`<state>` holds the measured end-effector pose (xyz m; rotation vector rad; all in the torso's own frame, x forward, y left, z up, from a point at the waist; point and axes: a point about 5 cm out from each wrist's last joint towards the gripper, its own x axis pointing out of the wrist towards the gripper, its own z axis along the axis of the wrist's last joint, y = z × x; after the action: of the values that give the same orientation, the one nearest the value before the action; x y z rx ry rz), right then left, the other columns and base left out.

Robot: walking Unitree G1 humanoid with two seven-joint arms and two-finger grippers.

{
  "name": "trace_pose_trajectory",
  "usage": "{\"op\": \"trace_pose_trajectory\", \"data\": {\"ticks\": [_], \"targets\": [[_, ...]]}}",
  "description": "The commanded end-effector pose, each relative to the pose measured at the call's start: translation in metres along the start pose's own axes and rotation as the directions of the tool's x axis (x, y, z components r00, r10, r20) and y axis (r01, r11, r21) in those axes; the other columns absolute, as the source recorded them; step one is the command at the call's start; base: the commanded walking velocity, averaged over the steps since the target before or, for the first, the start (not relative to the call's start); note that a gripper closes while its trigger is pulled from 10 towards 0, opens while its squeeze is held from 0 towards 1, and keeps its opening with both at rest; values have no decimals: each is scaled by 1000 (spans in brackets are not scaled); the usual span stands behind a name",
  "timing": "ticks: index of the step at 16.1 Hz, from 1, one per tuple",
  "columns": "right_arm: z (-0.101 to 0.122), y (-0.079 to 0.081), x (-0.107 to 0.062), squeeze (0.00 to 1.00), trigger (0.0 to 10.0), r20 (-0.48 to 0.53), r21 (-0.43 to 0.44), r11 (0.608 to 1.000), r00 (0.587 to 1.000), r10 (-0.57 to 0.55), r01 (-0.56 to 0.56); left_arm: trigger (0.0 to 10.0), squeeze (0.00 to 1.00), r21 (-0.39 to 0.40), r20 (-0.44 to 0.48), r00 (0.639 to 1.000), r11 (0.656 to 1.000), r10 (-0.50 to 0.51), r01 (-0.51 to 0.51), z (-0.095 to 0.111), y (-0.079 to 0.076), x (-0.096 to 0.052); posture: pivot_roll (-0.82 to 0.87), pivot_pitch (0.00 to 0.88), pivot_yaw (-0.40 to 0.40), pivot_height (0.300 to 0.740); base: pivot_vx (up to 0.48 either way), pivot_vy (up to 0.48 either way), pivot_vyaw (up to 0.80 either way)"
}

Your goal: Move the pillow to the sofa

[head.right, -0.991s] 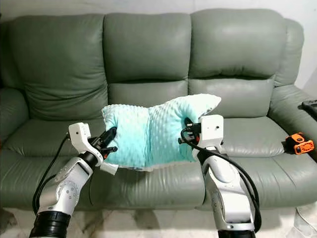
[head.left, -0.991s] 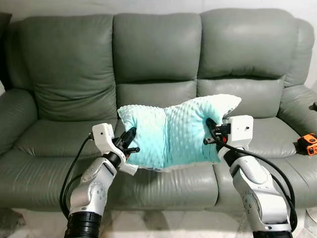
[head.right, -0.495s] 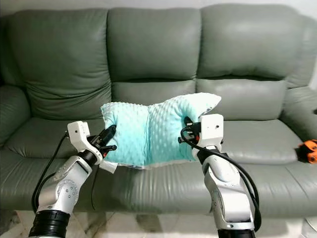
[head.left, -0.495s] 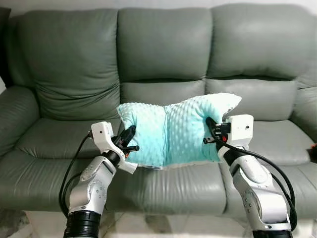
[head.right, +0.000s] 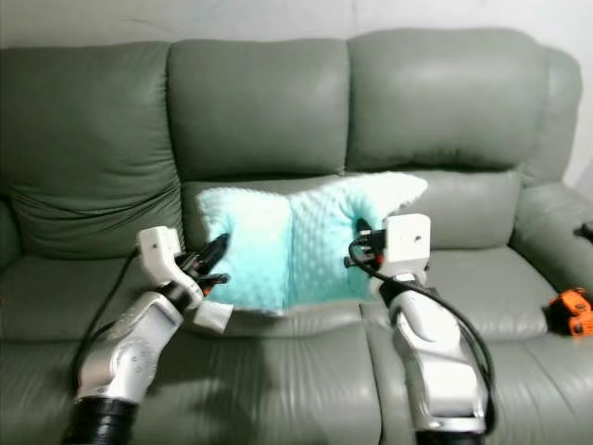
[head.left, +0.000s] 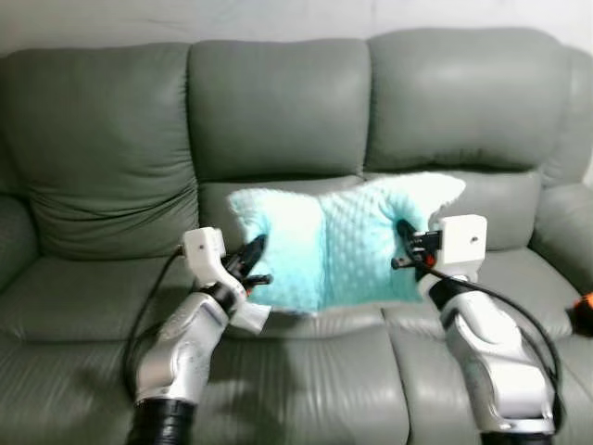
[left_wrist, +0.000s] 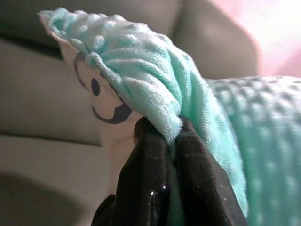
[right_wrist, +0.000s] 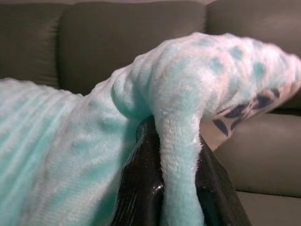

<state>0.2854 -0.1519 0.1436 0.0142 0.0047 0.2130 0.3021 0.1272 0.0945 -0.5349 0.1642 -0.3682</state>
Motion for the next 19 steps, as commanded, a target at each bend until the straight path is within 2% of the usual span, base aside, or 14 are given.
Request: {"op": "trace_pose_trajectory", "data": {"ticks": [1,2,4,5,6,9,12,19], "targets": [[5,4,2,0,10000,18,-5,1000,1000,24,-24,10000,0,13,9,1000,1000,-4,4,4,-3,3,-197,0,22,740,0,0,0],[5,5,2,0,10000,17,-4,1000,1000,24,-24,10000,0,14,15,1000,1000,2,-2,5,-1,2,-197,0,23,740,0,0,0],[4,5,2,0,10000,15,-1,1000,1000,26,-26,10000,0,70,24,999,997,23,-24,7,2,1,-194,0,23,740,0,0,0],[3,5,2,0,10000,14,2,1000,999,30,-30,10000,0,131,26,998,989,59,-62,8,7,0,-193,0,23,740,0,0,0],[1,5,2,0,10000,12,3,999,999,37,-37,10000,0,224,44,989,964,138,-145,10,18,-2,-193,0,23,740,0,0,0],[-1,3,8,0,10000,19,12,999,999,41,-41,10000,0,233,86,966,937,245,-259,18,38,-10,-169,0,30,740,0,0,0],[4,9,11,0,10000,44,-2,997,996,78,-78,10000,0,247,109,958,927,264,-283,24,44,-12,-159,0,28,740,0,0,169],[0,12,13,0,10000,55,17,997,996,70,-71,10000,0,328,107,955,897,276,-296,30,54,-16,-140,0,44,740,0,0,751]]}}
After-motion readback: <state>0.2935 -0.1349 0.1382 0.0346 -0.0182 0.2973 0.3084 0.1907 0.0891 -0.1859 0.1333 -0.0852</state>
